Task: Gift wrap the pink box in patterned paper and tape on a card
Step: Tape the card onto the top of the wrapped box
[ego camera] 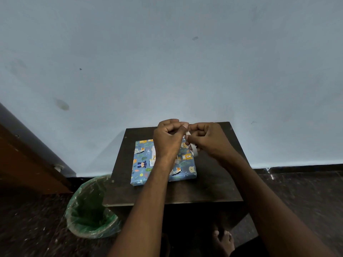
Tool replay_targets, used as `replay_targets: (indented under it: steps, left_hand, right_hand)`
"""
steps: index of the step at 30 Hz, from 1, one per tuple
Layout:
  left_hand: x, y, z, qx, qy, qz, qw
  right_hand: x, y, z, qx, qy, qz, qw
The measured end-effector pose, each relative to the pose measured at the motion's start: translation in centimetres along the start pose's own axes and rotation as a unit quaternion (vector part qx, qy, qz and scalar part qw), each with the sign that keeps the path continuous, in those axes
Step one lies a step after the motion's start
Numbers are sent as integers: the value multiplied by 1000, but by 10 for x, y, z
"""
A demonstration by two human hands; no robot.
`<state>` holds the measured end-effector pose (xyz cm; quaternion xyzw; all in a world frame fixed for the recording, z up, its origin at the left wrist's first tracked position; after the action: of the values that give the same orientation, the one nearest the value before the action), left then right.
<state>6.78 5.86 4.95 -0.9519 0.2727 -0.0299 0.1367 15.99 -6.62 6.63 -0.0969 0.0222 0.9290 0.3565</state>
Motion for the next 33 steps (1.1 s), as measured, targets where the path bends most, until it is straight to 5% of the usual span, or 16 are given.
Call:
replay_targets:
  steps: [19, 23, 28, 33]
  left_hand:
    - [14, 9, -4, -35, 39, 146, 988]
    - [15, 11, -4, -25, 20, 150, 988]
    - [17, 12, -6, -15, -3, 144, 989]
    - [17, 10, -6, 15, -41, 154, 987]
  right_hand:
    - [-29, -6, -16, 128, 13, -38, 991]
    - [-43, -10, -32, 104, 187, -160, 964]
    - [-41, -11, -49, 115, 379, -123, 910]
    - [-41, -14, -57, 99, 433, -107, 890]
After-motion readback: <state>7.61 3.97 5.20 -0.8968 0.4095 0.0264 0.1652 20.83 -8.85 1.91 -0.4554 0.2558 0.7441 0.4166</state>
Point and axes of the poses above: each hand's wrist, its own y-axis away from the middle knuckle, its own x-axis out of the palm, z = x × y, the point moved 4 cm from there along -y, towards the middle knuckle, and after that the axes turned 6 degrees about x, right-handed, at the moved point
